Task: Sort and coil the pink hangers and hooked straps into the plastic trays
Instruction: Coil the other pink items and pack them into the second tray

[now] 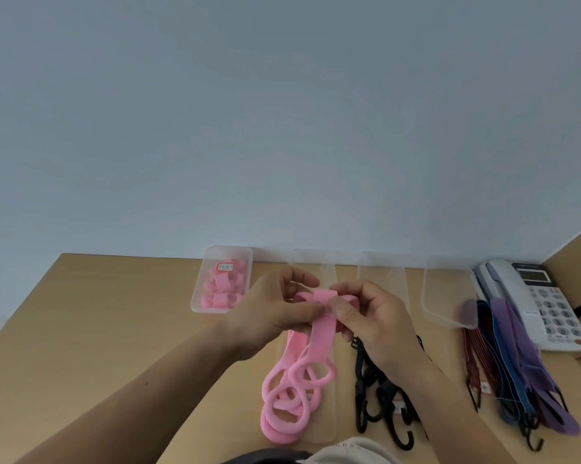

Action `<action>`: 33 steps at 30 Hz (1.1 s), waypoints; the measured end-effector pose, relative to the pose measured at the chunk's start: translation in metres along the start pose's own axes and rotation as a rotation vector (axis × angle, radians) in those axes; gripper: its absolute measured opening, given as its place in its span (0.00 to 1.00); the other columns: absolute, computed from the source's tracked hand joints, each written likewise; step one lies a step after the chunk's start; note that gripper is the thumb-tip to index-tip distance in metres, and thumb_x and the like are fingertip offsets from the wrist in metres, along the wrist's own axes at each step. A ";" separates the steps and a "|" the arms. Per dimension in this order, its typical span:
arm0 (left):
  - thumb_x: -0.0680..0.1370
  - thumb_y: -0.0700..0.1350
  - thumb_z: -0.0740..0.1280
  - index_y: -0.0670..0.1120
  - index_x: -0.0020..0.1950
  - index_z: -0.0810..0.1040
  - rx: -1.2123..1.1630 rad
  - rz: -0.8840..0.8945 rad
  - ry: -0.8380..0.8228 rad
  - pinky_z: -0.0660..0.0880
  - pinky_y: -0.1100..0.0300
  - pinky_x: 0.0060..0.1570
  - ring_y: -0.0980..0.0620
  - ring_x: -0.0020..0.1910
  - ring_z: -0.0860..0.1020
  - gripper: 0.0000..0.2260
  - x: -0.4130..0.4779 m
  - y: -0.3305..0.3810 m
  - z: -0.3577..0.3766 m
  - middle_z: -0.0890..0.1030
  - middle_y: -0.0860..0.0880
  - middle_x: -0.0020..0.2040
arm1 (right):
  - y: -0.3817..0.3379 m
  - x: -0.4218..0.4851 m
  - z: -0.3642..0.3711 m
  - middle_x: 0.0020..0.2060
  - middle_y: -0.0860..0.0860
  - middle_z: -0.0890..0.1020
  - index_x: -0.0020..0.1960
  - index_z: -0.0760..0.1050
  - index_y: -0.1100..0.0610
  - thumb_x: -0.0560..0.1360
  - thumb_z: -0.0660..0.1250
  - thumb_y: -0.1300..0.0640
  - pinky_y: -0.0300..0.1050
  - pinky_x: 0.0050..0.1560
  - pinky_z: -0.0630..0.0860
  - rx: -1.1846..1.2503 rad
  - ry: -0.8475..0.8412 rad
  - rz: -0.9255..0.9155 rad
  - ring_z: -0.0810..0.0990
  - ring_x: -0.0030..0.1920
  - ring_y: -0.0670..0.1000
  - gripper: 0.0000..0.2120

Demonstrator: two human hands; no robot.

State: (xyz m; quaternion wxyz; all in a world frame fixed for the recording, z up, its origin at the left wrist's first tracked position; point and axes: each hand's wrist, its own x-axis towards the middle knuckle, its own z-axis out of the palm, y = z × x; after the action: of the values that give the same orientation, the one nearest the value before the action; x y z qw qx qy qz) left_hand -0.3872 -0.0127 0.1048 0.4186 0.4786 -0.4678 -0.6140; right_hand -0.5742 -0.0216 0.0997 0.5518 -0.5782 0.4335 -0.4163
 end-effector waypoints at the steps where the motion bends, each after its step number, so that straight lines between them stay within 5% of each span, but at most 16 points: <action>1: 0.68 0.41 0.75 0.41 0.56 0.75 0.003 -0.007 -0.013 0.82 0.48 0.47 0.40 0.45 0.84 0.19 0.000 0.000 0.000 0.82 0.40 0.47 | -0.001 0.000 0.000 0.33 0.51 0.82 0.49 0.81 0.57 0.69 0.72 0.53 0.39 0.32 0.75 0.005 0.000 -0.005 0.77 0.29 0.48 0.11; 8: 0.72 0.38 0.74 0.39 0.54 0.77 0.031 -0.056 -0.078 0.82 0.48 0.47 0.39 0.46 0.84 0.13 0.000 0.002 -0.003 0.84 0.40 0.46 | 0.002 -0.003 -0.001 0.36 0.49 0.83 0.51 0.79 0.61 0.70 0.72 0.62 0.35 0.37 0.77 0.095 0.013 -0.033 0.80 0.35 0.44 0.10; 20: 0.71 0.41 0.74 0.36 0.53 0.80 -0.050 -0.068 -0.064 0.80 0.46 0.50 0.41 0.45 0.82 0.14 0.003 0.007 0.001 0.82 0.39 0.46 | 0.010 0.000 -0.002 0.48 0.65 0.80 0.53 0.77 0.59 0.71 0.72 0.72 0.49 0.51 0.81 0.102 -0.024 -0.037 0.80 0.50 0.63 0.14; 23: 0.69 0.39 0.75 0.36 0.52 0.80 -0.034 -0.028 -0.023 0.78 0.43 0.51 0.42 0.45 0.81 0.14 0.004 0.006 0.001 0.82 0.38 0.48 | 0.009 0.002 -0.002 0.46 0.63 0.80 0.54 0.77 0.60 0.68 0.74 0.67 0.50 0.48 0.81 0.132 -0.020 -0.016 0.81 0.46 0.57 0.16; 28: 0.72 0.30 0.73 0.42 0.49 0.81 -0.001 0.079 -0.036 0.80 0.58 0.46 0.48 0.45 0.83 0.11 0.002 0.003 -0.001 0.83 0.43 0.45 | 0.006 0.006 0.000 0.43 0.59 0.83 0.54 0.77 0.61 0.70 0.75 0.51 0.48 0.39 0.77 0.192 0.010 0.100 0.79 0.36 0.57 0.18; 33: 0.68 0.37 0.75 0.45 0.51 0.79 0.072 0.108 -0.028 0.78 0.59 0.45 0.51 0.44 0.81 0.13 0.002 0.003 -0.001 0.81 0.45 0.46 | 0.003 0.007 -0.001 0.36 0.57 0.81 0.49 0.77 0.65 0.67 0.77 0.47 0.46 0.32 0.75 0.143 0.012 0.137 0.75 0.31 0.56 0.23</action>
State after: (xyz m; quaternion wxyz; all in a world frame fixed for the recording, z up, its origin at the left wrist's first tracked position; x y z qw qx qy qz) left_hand -0.3864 -0.0149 0.1068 0.4272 0.4585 -0.5206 -0.5800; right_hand -0.5734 -0.0285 0.0971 0.6162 -0.5037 0.4447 -0.4109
